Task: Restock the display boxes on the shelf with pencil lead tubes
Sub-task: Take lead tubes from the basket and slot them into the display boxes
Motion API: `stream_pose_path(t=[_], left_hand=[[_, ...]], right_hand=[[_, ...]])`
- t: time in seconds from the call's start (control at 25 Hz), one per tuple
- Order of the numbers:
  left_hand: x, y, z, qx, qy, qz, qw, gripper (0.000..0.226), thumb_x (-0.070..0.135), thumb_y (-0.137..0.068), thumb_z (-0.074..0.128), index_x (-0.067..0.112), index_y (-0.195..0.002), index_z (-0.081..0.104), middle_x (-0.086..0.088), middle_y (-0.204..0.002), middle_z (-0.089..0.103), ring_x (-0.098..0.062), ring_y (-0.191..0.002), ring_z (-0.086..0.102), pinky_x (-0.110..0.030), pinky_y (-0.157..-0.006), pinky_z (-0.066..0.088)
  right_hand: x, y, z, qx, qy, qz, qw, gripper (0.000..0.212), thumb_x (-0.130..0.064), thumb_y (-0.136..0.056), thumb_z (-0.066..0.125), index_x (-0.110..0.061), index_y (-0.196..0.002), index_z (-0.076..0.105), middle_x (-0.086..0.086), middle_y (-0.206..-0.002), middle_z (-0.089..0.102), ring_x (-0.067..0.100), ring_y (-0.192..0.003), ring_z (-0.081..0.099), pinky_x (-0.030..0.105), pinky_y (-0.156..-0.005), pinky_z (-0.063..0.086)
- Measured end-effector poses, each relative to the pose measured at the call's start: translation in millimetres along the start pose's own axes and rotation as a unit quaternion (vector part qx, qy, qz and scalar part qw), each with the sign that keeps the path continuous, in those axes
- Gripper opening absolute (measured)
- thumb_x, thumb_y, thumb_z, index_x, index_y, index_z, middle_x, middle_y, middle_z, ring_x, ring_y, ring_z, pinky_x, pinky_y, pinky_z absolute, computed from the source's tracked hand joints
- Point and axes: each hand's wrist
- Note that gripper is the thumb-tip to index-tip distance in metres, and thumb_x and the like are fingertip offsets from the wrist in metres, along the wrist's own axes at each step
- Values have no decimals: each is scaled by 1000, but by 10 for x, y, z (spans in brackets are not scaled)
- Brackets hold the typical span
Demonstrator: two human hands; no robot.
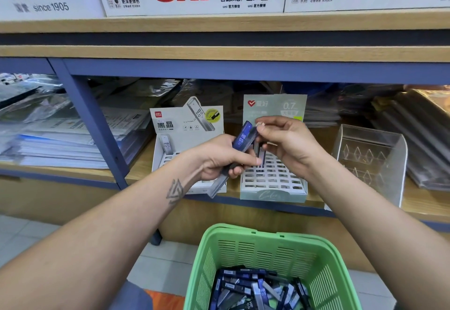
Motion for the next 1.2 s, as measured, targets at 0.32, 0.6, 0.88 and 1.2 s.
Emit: stream_pose_path(t=[0.32,0.6,0.88,1.2], left_hand=[[-8,-59,-107,106,-35,-79,991,16,2,-89,71,-4,-103,64,-9,-57,56,-9,-35,39,-16,-35,26],[21,-77,-37,120,-45,-57,990,11,0,-87,71,-7,-96,69,-14,-64,63,-10,-36,40,-17,-38,27],[-65,-242,-83,250,-55,-58,965,17,4,-86,72,0,-97,60,-11,-60,58,-12,-35,39,-19,-36,28],[-186,-389,39,287,-164,-59,942,26,13,-80,81,4,-94,61,-9,-62,54,-19,-42,48,-24,-43,40]], right_hand=[[-23,-52,-215,106,90,-102,985,10,-10,-89,76,-10,-91,66,9,-76,70,20,-59,64,29,-59,58],[64,-92,-241,72,148,-97,982,13,-3,-92,70,-9,-103,74,9,-81,72,20,-68,69,30,-68,58],[-12,-71,-283,87,307,-169,933,13,-7,-91,73,-16,-101,72,5,-84,73,18,-71,72,30,-72,60],[19,-2,-278,72,422,-213,878,8,-11,-90,75,-17,-96,72,-4,-83,71,9,-73,69,34,-74,61]])
Point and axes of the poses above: each hand's wrist, its own y-axis away from the middle knuckle, its own z-axis out of the palm, x = y × z
